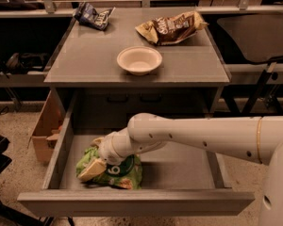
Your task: Pick green rice chip bag from top drawer and place on counter
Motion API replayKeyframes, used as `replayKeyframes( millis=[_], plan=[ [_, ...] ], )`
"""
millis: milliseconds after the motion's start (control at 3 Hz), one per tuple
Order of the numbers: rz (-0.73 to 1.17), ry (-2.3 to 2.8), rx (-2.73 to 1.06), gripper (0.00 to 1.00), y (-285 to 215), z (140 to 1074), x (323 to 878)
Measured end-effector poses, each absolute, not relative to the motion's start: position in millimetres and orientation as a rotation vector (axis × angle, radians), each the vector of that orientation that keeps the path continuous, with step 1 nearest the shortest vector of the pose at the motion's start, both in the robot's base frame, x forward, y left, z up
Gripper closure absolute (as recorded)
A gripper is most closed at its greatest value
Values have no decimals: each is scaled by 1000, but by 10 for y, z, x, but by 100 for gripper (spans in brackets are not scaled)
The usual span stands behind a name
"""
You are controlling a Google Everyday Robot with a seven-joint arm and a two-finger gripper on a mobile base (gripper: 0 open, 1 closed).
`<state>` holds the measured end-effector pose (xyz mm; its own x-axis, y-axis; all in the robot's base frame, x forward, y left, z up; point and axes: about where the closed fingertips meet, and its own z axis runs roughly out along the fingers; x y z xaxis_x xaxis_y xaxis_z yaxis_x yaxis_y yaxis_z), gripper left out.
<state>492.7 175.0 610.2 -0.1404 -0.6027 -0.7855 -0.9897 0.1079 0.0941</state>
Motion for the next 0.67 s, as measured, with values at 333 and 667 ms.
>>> replayKeyframes(
  millis=[333,667],
  plan=[
    [871,1807,-1543,62,1756,6110,4903],
    [873,1807,-1541,85,1756,6158,4896]
  ],
)
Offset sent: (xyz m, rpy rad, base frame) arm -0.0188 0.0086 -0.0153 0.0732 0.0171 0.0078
